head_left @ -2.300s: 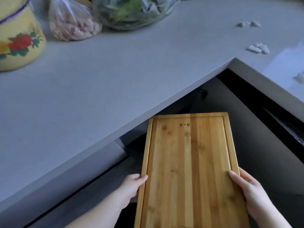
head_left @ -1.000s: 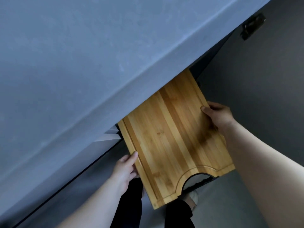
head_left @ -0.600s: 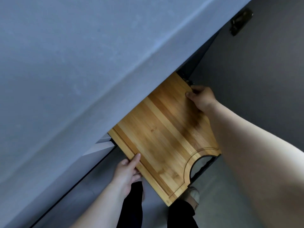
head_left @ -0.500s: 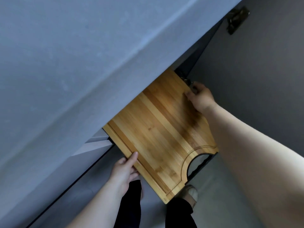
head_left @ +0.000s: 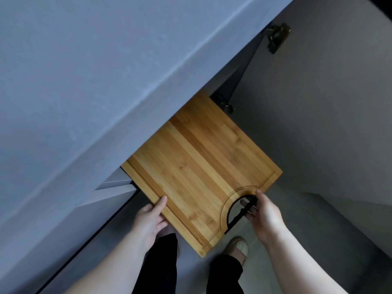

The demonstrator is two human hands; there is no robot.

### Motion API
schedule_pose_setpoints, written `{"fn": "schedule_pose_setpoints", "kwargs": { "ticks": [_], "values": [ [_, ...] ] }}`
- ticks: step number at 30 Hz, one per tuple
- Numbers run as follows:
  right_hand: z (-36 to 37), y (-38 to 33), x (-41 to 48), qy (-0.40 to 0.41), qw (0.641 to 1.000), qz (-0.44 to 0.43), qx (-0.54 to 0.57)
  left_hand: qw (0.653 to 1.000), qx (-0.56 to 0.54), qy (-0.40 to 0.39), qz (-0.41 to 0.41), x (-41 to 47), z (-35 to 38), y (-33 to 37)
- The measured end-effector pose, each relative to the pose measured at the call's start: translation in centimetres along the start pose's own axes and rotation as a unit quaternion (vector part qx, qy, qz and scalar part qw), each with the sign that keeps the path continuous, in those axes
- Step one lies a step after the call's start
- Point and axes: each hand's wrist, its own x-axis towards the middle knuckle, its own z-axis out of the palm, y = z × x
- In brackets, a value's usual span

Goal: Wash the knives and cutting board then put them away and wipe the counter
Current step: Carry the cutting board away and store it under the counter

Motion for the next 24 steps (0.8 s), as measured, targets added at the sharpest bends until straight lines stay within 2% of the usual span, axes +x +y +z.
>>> {"fn": "schedule_pose_setpoints", "kwargs": {
  "ticks": [5,9,12,17,21,24],
  "values": [
    [0.8,-1.4,0.6,-0.026,1.000,-0.002,-0.013,1.000,-0.005,-0.002,-0.011,0.1,0.3,-0.2],
    [2.5,-2.4,1.3,-0.041,0.999,-0.013,-0.022,0.994,0.075,-0.037,-0.070,-1.0,1.3,-2.1],
    [4.2,-2.8,1.7,-0.051,0.998,-0.017,-0.038,0.993,0.041,-0.058,-0.097,-1.6,2.4,-3.2],
    [7.3,-3.7,1.6,-0.083,0.996,-0.021,-0.039,0.997,-0.035,-0.018,-0.066,-0.6,2.3,-2.3],
    [9.9,-3.9,1.4,-0.118,0.992,-0.021,-0.025,0.999,-0.037,-0.014,-0.015,0.5,0.8,-0.5],
    [12.0,-3.9,1.4,-0.150,0.988,-0.005,-0.027,0.999,-0.038,-0.015,-0.005,1.0,0.4,0.3]
  ]
}}
